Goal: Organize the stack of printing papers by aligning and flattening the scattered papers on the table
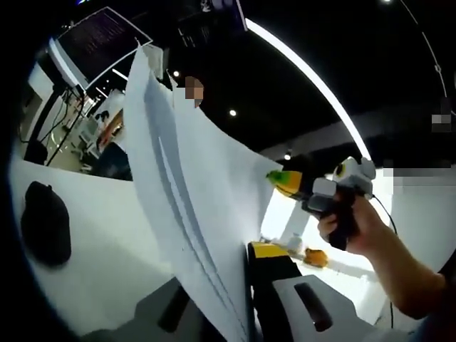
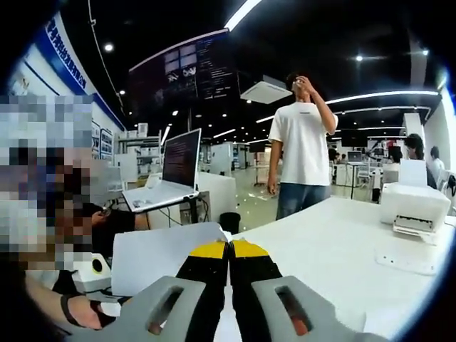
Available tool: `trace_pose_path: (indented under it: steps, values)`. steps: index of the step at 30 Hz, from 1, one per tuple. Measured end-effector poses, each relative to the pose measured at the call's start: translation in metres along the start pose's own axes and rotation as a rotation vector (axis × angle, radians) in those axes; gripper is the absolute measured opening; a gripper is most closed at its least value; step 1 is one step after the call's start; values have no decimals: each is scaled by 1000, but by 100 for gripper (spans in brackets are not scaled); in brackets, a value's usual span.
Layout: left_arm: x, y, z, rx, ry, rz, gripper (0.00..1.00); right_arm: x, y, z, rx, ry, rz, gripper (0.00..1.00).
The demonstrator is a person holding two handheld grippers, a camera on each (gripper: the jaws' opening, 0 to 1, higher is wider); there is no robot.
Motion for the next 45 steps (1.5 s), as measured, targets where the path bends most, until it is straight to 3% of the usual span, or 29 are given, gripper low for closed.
trace_pose_path:
  steps: [6,10,15,18,21,26,34,45]
  values:
    - [0,1,0,8,-7,-1,7,-3,0,0,-3,8,32,0]
    - [0,2,0,9,-10,3,7,-4,4,3,-19,-27,130,16]
    - [-1,2,0,9,-8,3,7,-12,6,5,-47,-42,228,24]
    - [-1,2,0,10,-9,4,7,-13,3,6,-61,-62,243,32]
    - [-1,1,0,5,-9,-2,7,-11,1,8,-73,-75,248,36]
    - [-1,0,0,2,-6,-2,7,-3,-4,15,-87,-119,234,53]
    - [-1,-1,0,-7,-3,-10,8,9,-10,35,-90,-187,202,66]
    - [0,-1,0,-21,-6,-3,8,18,-19,63,-100,-237,168,74]
Point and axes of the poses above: the point that each gripper's makers call its tool centre point, and the gripper's own axes: z roughly backward along the fingers, x roughly to its right, y roughly out of its top, the point moved 6 cm from there along z, roughly backward along the fingers, and after that the axes turned 11 degrees about y, right-handed, at the moved point
